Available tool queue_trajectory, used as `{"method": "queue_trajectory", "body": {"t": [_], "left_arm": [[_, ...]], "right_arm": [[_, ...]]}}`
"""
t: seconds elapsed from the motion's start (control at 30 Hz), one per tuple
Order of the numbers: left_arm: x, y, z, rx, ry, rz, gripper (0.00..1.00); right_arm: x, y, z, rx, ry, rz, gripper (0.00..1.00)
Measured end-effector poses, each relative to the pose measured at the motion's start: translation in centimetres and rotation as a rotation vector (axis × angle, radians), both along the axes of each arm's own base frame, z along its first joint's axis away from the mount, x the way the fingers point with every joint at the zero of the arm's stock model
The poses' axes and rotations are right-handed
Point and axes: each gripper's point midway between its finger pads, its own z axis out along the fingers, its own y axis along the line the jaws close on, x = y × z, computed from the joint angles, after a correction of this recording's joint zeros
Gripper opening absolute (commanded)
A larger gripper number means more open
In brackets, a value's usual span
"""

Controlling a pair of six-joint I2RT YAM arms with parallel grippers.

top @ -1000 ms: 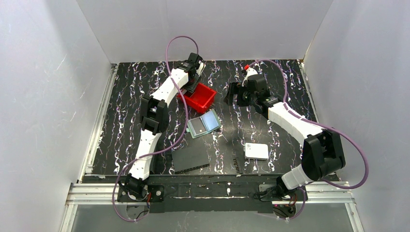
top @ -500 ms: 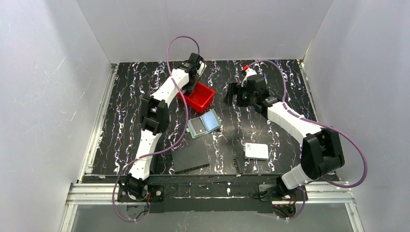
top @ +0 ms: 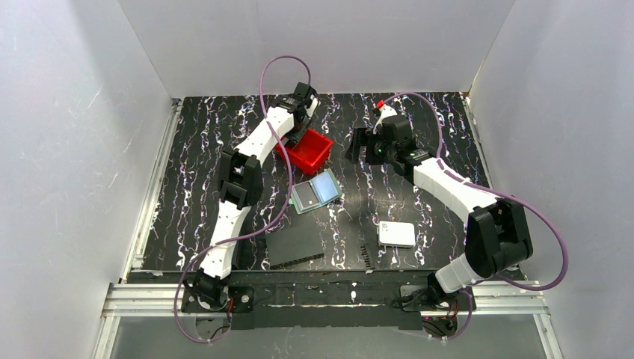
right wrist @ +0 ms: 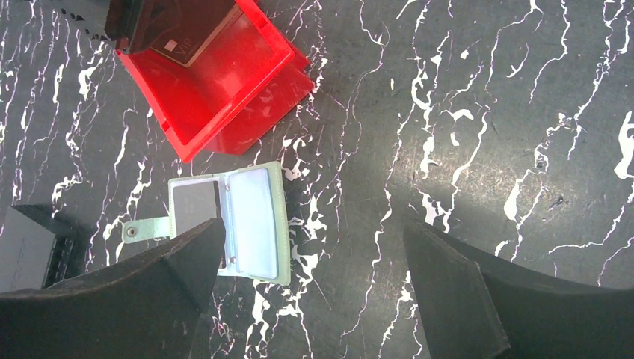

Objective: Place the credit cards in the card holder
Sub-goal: Pick up the credit card from the storage box.

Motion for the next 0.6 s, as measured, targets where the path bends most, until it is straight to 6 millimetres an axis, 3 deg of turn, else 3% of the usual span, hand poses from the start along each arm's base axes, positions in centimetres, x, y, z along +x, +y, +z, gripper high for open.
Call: {"method": "queue_trajectory", "body": {"t": [0.6], "left_arm": [[0.40, 0.26, 0.32, 0.029, -0.024, -0.001, 0.29]], "right_arm": [[-0.02, 0.01, -0.12, 0.001, 0.000, 0.001, 0.98]]}}
